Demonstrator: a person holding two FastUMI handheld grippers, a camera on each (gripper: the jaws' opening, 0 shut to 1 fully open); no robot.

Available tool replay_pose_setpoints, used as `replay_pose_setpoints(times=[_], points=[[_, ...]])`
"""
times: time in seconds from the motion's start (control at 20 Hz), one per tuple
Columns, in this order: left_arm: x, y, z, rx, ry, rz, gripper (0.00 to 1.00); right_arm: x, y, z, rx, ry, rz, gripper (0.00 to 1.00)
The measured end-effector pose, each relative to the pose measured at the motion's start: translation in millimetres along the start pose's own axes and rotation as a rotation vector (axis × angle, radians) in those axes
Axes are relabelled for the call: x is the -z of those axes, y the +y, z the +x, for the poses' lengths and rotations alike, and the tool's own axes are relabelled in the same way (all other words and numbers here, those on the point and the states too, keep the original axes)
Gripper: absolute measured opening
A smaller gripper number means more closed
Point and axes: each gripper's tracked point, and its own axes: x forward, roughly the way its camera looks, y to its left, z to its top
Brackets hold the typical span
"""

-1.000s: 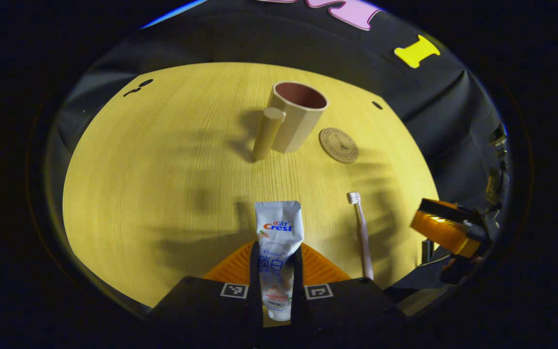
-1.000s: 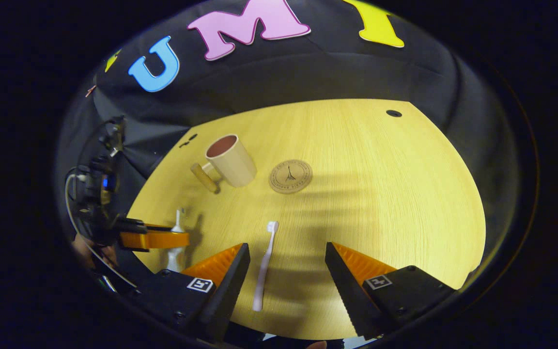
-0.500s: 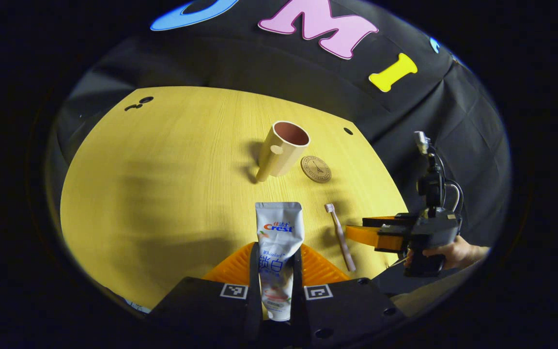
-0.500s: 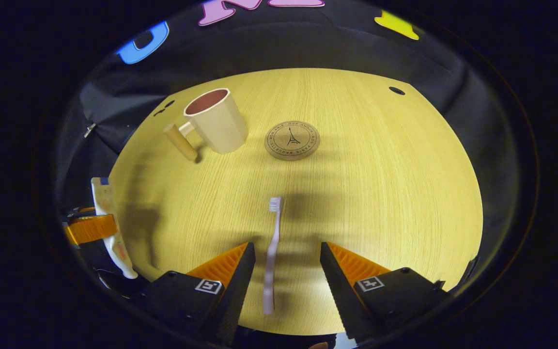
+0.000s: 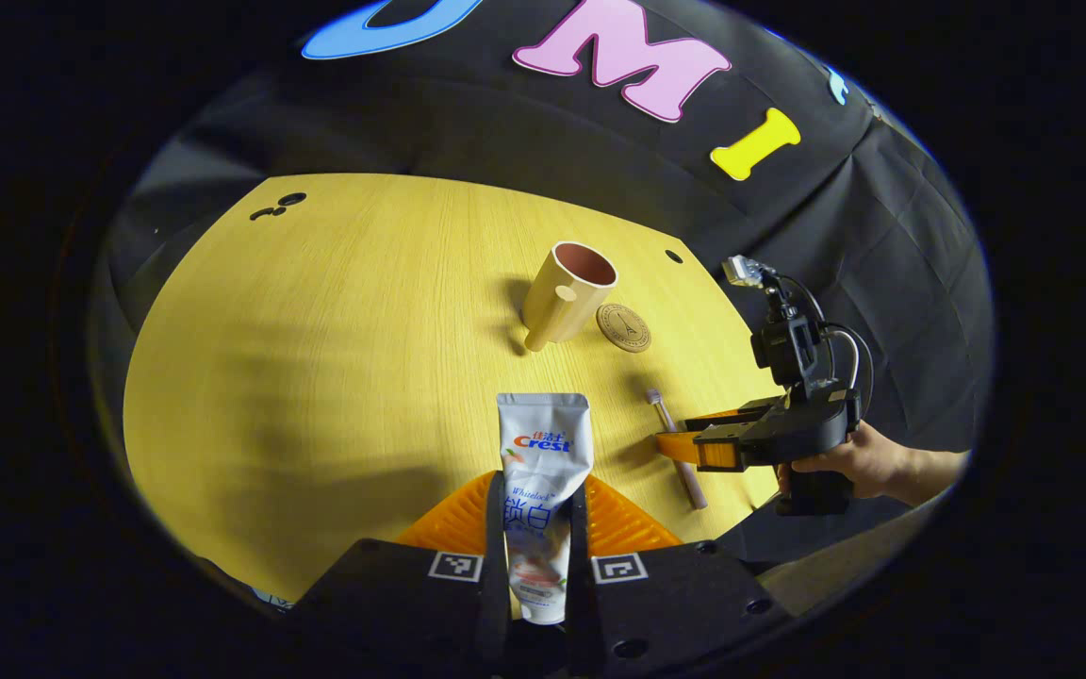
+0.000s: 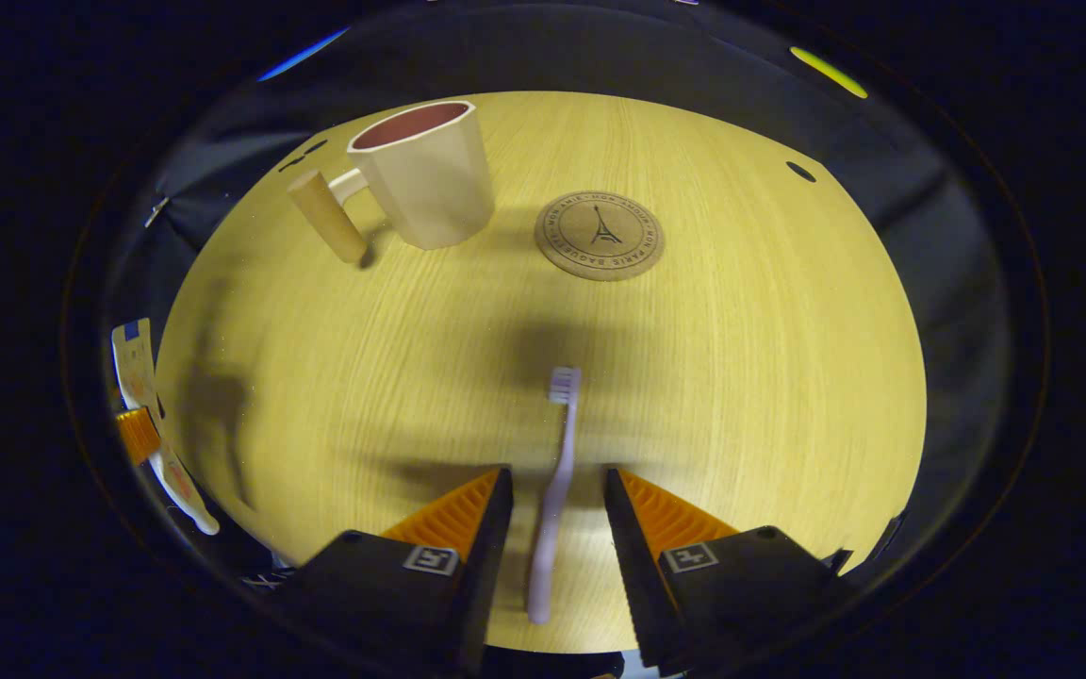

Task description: Put the toothbrush and toothpaste on the desktop into the cup, then pick up the cup and place it on the coaster on the desktop.

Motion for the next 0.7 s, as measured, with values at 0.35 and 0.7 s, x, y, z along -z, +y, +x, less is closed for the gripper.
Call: replay_pose_setpoints(times=[0.35,0.7], points=[[-2.5,7.4,-1.6,0.012,-0.001,0.015,0.28,-5.4,-5.0,3.5,0.039,0.028,0.084,0.16],[-4.6,1.9,-5.3,0.014,-0.029,0.003,0.28,-10.4,0.2,-2.6,0.039,-0.083,0.131,0.06]])
